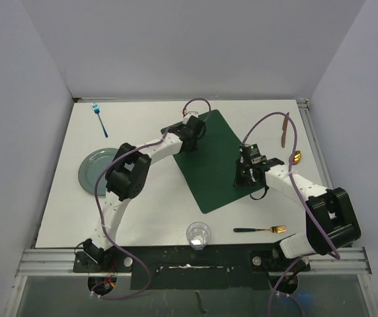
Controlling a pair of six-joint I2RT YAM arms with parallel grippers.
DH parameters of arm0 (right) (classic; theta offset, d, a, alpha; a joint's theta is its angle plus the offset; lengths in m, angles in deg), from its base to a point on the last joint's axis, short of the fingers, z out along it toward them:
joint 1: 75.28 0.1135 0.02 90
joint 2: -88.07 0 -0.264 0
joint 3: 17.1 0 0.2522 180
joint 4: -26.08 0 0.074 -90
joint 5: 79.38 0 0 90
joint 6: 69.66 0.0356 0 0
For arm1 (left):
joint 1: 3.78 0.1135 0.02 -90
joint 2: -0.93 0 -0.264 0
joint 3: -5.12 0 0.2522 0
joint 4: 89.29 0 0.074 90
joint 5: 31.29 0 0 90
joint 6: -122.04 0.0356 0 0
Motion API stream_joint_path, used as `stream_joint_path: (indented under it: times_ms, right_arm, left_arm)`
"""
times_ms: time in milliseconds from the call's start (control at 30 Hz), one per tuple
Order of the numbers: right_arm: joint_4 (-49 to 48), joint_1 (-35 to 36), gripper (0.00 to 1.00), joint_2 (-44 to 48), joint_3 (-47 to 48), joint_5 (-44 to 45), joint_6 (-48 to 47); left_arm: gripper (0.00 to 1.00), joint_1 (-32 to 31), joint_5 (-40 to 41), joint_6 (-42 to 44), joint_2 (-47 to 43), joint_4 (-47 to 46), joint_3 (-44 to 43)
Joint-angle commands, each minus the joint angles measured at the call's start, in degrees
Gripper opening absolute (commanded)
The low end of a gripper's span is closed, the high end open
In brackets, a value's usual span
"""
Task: Set the dinner table for one person
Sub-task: Adjust the napkin at the center of the board.
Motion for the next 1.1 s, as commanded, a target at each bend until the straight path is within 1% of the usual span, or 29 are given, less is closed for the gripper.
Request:
stream_joint_path:
  times_ms: [0,200,400,500,633,800,1067]
  right_arm:
    - [-1.0,0.3,0.07,-0.6,2.6,1.2,0.6]
    - [-0.8,0.4,0.07,-3.0,2.8,0.9,-0.4]
    - [-1.4,0.4,0.06,-8.5,2.1,4.2,-0.8]
    - [-2.0,0.5,0.01,-12.1,3.0,5.4,-0.6]
    - [-2.7,0.5,0.00,-16.8,5.2,7.0,-0.4]
    - [-2.4,0.4,0.00,-21.9,10.1,9.7,-0.2]
    - [1.8,0.3,0.00,-31.6,24.0,14.0,-1.1]
  left_arm:
    - [0.00,3.4,-4.5,-3.8,4.3,12.6,0.7]
    - [0.00,4.3,-5.9,-7.9,3.7,11.0,8.8]
    - [0.00,4.0,-7.5,-9.8,0.5,10.3,11.3]
    - [0.00,3.8,-7.5,-10.3,-1.6,10.3,12.6]
    - [0.00,3.3,-7.4,-10.5,-4.2,10.2,15.7]
    - [0.00,1.6,-8.2,-10.5,-6.8,9.6,20.3]
    - [0.00,-5.6,-7.7,-12.0,-9.2,10.2,26.5]
